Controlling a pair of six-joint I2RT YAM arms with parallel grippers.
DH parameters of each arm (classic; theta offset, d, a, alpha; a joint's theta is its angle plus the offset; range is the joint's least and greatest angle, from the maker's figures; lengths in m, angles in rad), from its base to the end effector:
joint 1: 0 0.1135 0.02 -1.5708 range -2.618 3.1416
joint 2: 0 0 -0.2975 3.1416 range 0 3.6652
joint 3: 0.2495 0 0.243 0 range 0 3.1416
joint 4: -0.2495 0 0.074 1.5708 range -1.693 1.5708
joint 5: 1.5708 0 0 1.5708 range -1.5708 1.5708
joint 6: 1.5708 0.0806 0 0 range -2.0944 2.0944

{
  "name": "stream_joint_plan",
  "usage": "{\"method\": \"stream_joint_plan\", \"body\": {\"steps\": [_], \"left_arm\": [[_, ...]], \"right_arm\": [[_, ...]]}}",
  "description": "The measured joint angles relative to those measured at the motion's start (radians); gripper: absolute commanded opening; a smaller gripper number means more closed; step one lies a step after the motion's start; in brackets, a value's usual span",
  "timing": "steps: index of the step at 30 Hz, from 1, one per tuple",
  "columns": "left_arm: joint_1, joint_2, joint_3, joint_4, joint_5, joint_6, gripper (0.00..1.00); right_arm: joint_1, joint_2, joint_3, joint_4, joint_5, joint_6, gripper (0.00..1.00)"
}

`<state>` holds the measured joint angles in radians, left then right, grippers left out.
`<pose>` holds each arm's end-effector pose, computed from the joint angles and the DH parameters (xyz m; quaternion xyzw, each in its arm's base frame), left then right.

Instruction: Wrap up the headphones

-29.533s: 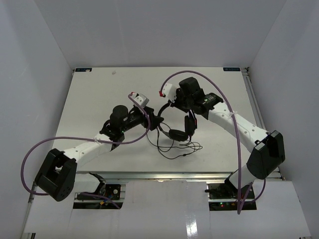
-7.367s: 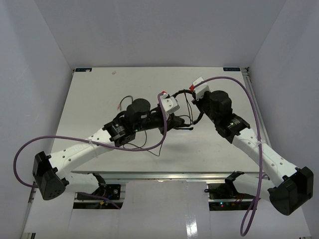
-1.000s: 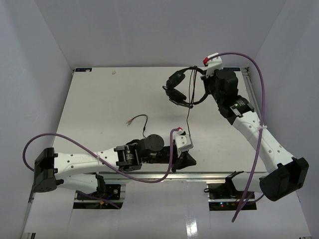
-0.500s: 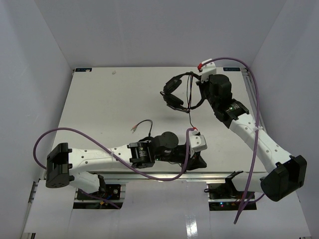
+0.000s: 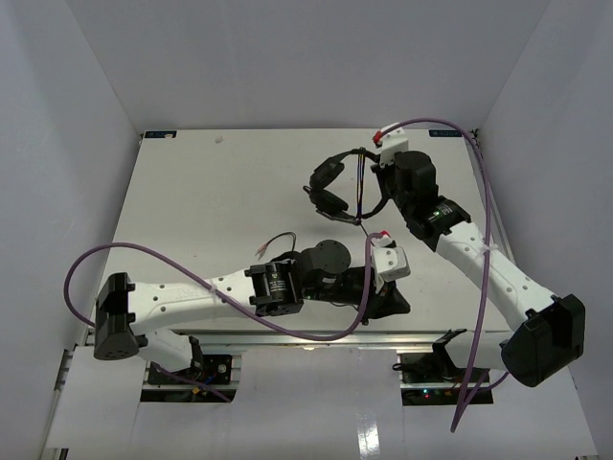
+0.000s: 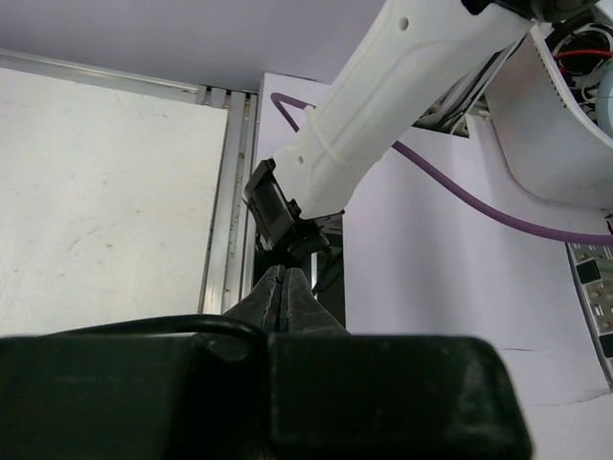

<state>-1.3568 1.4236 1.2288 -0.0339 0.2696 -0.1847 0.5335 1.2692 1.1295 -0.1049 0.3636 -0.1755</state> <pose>0.0569 -0.3629 0.3867 0.4988 0.6003 -0.5048 0.3687 0.2884 0.1371 0.3880 -0.1647 0.7655 -0.0324 0.6211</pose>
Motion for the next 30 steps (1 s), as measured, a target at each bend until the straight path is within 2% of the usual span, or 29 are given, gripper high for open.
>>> {"method": "stream_joint_plan", "body": {"steps": [8,12,20,30], "left_arm": [[0.015,-0.127,0.079,-0.212,-0.165,0.084,0.0],[0.044,-0.168,0.087,-0.254,-0.208,0.114,0.0],[0.18,-0.168,0.158,-0.304,-0.195,0.155,0.0],[0.203,-0.051,0.256,-0.316,-0.108,0.171,0.0]], "right_arm": [[0.012,-0.044,-0.113,0.003,-0.051,-0.017,0.08],[0.012,-0.082,-0.115,0.012,-0.076,-0.022,0.08],[0.037,-0.127,-0.129,0.037,-0.075,-0.067,0.08],[0.085,-0.113,-0.162,0.041,-0.043,-0.096,0.08]]}}
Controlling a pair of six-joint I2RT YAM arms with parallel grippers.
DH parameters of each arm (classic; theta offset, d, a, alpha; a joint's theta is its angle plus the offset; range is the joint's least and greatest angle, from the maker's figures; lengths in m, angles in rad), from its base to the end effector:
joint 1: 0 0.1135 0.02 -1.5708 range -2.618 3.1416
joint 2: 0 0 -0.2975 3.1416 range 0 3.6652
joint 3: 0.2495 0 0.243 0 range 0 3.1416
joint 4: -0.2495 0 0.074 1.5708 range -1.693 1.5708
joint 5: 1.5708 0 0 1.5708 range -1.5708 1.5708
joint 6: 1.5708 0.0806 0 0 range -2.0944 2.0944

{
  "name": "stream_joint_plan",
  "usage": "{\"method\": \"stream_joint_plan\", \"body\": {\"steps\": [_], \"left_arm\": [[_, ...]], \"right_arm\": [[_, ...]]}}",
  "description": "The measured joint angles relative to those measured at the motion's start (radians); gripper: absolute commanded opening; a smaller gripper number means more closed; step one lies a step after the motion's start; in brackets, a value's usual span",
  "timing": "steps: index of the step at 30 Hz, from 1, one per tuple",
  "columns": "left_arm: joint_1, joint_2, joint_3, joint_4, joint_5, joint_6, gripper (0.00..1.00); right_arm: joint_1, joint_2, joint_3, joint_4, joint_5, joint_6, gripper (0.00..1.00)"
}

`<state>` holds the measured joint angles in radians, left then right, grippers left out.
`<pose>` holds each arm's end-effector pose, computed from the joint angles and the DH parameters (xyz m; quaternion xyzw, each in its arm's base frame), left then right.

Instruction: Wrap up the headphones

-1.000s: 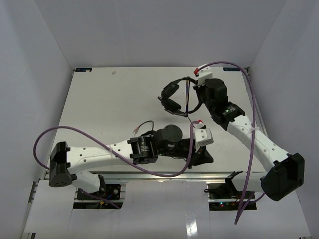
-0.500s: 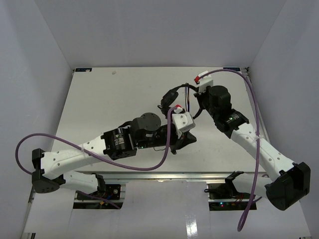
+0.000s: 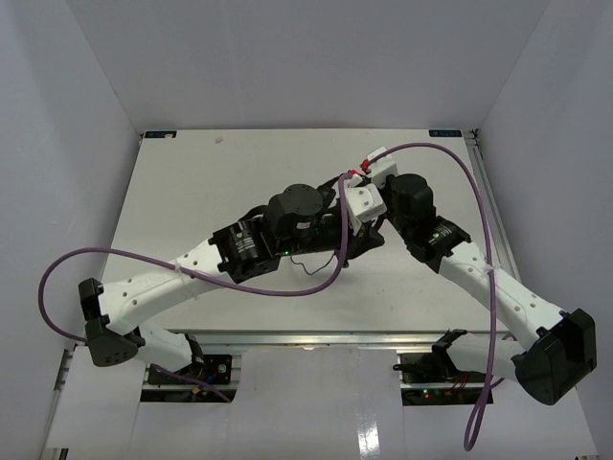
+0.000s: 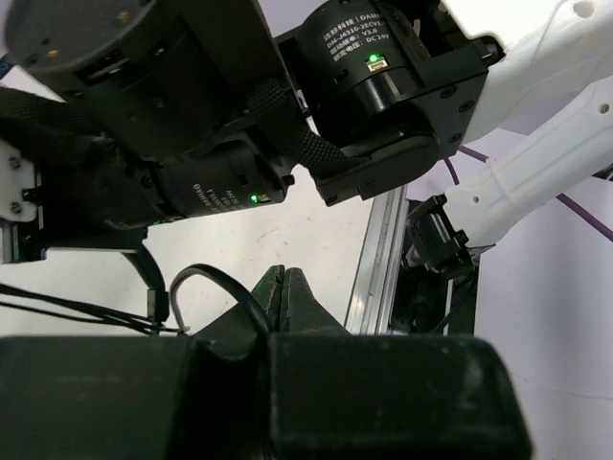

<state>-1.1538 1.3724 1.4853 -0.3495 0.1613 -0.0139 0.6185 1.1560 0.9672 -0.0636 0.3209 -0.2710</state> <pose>0.1250 -0.3141 0.4553 0.4645 0.6324 -0.3928 0.4797 0.2497 0.1465 0.3629 -0.2474 0.7465 -0.0199 0.6173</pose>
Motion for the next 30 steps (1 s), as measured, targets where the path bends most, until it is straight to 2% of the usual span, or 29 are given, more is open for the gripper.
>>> {"method": "stream_joint_plan", "body": {"steps": [8,14,19,30], "left_arm": [[0.034,0.029,0.008,-0.017,0.015,0.022,0.0],[0.146,-0.052,0.008,-0.08,-0.002,0.05,0.0],[0.187,-0.106,0.011,-0.107,-0.009,0.076,0.0],[0.263,0.022,0.108,-0.122,0.035,0.117,0.0]], "right_arm": [[0.006,0.001,-0.004,0.003,0.009,-0.005,0.08],[0.006,-0.097,-0.064,0.004,-0.016,-0.03,0.08],[0.006,-0.14,-0.066,0.003,-0.086,-0.045,0.08],[0.006,-0.155,-0.094,-0.039,-0.23,-0.075,0.08]]}}
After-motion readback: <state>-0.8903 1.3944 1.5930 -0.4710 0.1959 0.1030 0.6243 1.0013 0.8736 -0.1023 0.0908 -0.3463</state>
